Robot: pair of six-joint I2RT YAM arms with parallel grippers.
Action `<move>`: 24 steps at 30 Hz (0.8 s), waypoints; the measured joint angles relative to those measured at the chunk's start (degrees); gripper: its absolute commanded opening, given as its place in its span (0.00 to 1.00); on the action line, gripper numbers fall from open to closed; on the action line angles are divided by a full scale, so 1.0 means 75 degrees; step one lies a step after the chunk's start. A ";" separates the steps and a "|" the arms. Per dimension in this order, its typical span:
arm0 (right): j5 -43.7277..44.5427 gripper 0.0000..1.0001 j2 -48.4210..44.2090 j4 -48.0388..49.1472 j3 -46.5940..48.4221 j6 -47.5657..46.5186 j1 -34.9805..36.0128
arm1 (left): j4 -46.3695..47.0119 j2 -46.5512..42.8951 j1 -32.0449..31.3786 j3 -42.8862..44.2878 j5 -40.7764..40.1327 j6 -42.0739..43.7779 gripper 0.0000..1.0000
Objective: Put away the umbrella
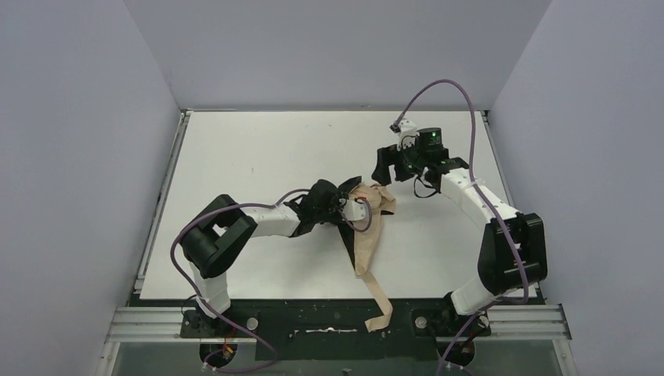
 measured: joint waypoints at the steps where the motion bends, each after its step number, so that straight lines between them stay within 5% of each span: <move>1: -0.0437 0.87 0.0242 -0.0134 0.0277 -0.0338 -0.0096 | 0.0157 0.0000 -0.0044 -0.0096 -0.0079 0.0070 0.00; 10: -0.2430 0.97 0.1495 -0.2235 0.1498 -0.3314 -0.0242 | 0.1582 -0.0009 -0.0463 -0.0868 -0.0729 0.0816 0.00; 24: -0.2702 0.98 0.2433 -0.4060 0.2311 -0.6158 0.0015 | 0.3057 0.0256 -0.0965 -0.1454 -0.1113 0.1635 0.00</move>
